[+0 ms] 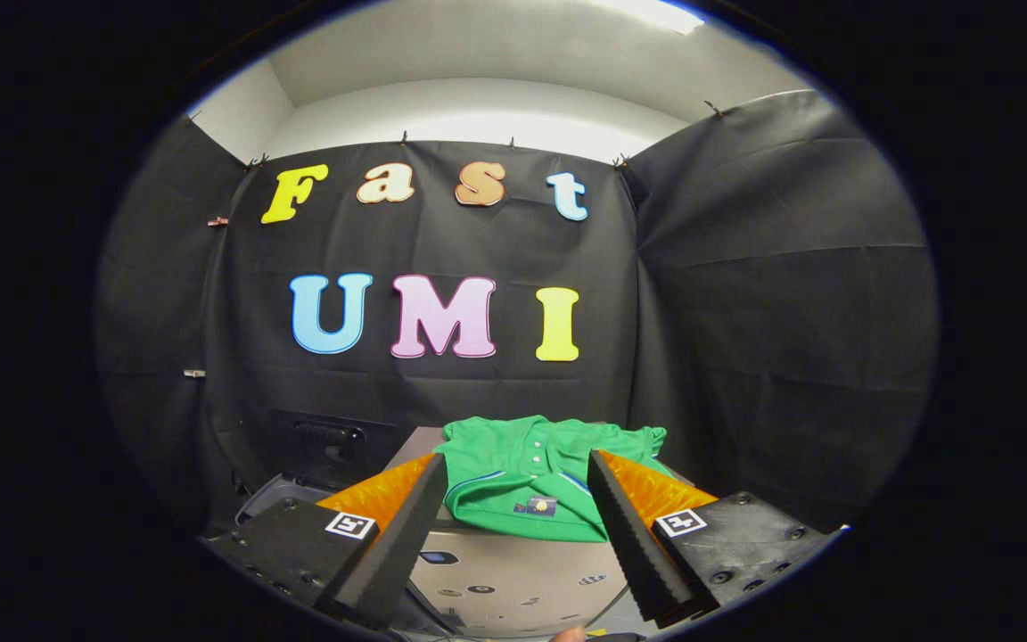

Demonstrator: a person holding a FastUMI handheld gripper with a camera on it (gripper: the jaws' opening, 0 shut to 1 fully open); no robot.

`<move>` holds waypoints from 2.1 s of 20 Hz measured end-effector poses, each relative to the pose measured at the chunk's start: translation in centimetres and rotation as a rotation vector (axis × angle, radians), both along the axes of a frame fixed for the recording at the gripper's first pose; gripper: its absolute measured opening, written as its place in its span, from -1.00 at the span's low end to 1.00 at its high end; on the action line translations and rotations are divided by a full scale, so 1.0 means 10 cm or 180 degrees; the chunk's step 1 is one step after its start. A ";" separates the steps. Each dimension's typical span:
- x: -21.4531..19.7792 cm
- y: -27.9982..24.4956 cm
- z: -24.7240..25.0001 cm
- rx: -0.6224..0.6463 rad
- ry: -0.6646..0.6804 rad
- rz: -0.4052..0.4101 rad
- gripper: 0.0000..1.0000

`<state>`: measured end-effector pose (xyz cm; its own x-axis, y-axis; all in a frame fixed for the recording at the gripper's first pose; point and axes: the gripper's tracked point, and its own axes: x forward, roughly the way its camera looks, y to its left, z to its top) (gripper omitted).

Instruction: Put the clothes into the washing machine and then close the washing machine lid.

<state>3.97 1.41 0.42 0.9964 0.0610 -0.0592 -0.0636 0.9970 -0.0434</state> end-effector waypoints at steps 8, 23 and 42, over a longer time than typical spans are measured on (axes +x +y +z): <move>0.75 0.11 -0.08 0.0041 0.0547 0.0191 0.97; 2.33 -0.15 -1.36 -0.0007 0.2070 -0.0255 0.98; 2.42 0.00 -1.03 0.0221 0.2082 -0.0173 -0.77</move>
<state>28.20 1.41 -9.89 0.7580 0.0370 -0.6512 -0.0045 0.9987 0.0516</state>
